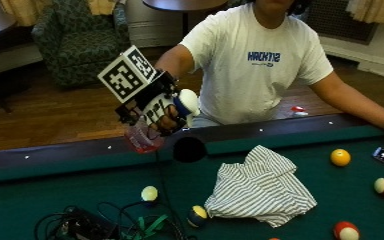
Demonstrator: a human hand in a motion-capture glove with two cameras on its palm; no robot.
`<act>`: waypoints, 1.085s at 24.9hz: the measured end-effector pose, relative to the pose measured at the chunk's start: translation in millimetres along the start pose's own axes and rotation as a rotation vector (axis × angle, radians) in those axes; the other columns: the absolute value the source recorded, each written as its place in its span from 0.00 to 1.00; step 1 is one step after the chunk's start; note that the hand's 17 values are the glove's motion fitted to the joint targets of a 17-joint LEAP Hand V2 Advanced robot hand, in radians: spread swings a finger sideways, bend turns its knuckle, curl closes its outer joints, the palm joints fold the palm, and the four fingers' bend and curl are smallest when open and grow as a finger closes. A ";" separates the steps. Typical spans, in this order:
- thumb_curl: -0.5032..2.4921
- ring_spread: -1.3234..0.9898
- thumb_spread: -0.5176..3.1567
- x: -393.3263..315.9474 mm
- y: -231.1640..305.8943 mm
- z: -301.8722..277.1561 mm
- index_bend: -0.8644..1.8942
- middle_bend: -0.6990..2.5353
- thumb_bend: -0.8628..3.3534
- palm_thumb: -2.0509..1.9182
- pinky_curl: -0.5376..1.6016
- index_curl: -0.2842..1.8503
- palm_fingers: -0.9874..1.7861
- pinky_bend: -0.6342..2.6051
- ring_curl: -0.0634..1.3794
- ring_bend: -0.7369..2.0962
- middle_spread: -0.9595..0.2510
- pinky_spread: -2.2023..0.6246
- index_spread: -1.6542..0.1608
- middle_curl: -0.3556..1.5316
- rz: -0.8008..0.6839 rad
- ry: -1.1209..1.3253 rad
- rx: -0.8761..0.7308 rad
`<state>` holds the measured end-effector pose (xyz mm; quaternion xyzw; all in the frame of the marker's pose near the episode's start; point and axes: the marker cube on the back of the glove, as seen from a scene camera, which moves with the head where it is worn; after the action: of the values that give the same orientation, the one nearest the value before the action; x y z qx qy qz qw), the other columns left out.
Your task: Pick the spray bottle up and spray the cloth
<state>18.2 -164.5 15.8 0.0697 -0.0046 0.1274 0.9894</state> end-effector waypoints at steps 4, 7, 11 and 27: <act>0.40 0.48 0.20 -25.5 0.1 -11.7 0.39 0.37 0.20 0.77 0.43 0.35 0.83 0.33 0.37 0.49 0.60 0.66 0.75 0.47 -0.048 0.242 -0.071; 0.40 0.48 0.20 -44.4 0.3 -9.7 0.39 0.37 0.20 0.77 0.44 0.35 0.84 0.33 0.37 0.49 0.60 0.67 0.74 0.47 -0.080 0.394 -0.108; 0.40 0.48 0.19 -66.6 -0.9 10.1 0.38 0.38 0.20 0.77 0.44 0.36 0.84 0.33 0.37 0.49 0.60 0.67 0.74 0.47 -0.121 0.544 -0.153; 0.42 0.47 0.18 -104.4 17.3 188.0 0.39 0.38 0.20 0.77 0.44 0.38 0.84 0.33 0.38 0.49 0.60 0.66 0.74 0.47 -0.388 1.132 -0.492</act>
<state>-85.6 -200.3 201.6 -0.2373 0.5015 -0.0415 0.8310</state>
